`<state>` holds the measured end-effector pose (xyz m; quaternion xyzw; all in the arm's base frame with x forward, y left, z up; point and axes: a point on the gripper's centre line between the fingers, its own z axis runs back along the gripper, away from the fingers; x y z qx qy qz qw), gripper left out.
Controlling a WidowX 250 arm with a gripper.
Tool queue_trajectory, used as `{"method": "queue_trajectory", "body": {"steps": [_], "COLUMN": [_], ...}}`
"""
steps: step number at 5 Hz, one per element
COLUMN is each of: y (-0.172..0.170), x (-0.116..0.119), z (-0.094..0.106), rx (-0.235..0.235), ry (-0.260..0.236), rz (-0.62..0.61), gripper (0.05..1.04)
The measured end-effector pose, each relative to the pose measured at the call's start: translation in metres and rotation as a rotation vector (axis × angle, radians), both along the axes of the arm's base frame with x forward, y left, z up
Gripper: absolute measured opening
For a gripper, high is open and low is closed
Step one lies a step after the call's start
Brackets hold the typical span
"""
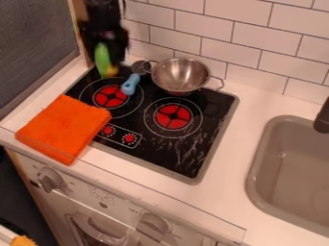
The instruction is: Moved the corn to the bottom of right burner
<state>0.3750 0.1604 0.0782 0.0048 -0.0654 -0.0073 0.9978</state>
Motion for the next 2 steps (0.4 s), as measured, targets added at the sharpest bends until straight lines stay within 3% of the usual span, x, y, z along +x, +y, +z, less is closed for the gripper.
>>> {"method": "queue_trajectory", "body": {"steps": [1, 2], "y": [-0.026, -0.067], "x": [-0.034, -0.071], "z": [0.048, 0.033], "rx": [-0.021, -0.071], "ry": [-0.108, -0.051], "rz": [-0.094, -0.215], "gripper": [0.69, 0.69]}}
